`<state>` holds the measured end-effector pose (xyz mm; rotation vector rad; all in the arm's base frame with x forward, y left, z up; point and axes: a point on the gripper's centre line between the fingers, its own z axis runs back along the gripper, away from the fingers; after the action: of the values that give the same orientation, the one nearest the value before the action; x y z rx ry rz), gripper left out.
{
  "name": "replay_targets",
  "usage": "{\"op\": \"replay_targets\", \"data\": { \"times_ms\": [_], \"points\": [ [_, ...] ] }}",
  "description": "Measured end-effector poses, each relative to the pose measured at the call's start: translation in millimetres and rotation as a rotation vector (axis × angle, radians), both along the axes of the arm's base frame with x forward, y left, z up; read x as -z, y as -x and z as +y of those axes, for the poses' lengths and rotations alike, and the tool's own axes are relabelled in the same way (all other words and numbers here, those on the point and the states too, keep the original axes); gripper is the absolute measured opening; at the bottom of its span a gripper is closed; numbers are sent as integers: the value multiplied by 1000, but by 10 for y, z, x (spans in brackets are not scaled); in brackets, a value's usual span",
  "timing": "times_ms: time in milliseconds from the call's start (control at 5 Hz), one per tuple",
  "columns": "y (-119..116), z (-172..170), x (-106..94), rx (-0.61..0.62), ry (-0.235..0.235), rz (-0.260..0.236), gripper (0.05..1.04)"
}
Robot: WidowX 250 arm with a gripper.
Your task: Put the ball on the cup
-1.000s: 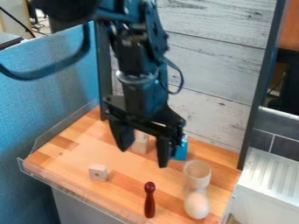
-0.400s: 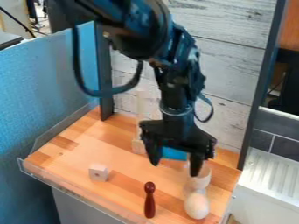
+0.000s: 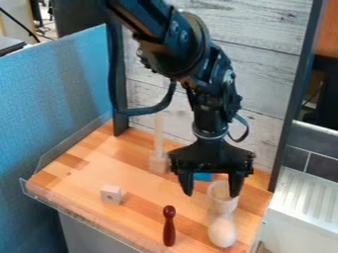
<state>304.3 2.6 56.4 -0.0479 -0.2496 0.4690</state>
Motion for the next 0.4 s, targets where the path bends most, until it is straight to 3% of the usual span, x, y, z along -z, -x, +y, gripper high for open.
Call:
{"op": "replay_targets", "data": {
  "times_ms": [200,400],
  "points": [
    [-26,-12,-7,-166,-3,-25,999],
    [26,-67,79,-325,-45,-17,1000]
  ]
}}
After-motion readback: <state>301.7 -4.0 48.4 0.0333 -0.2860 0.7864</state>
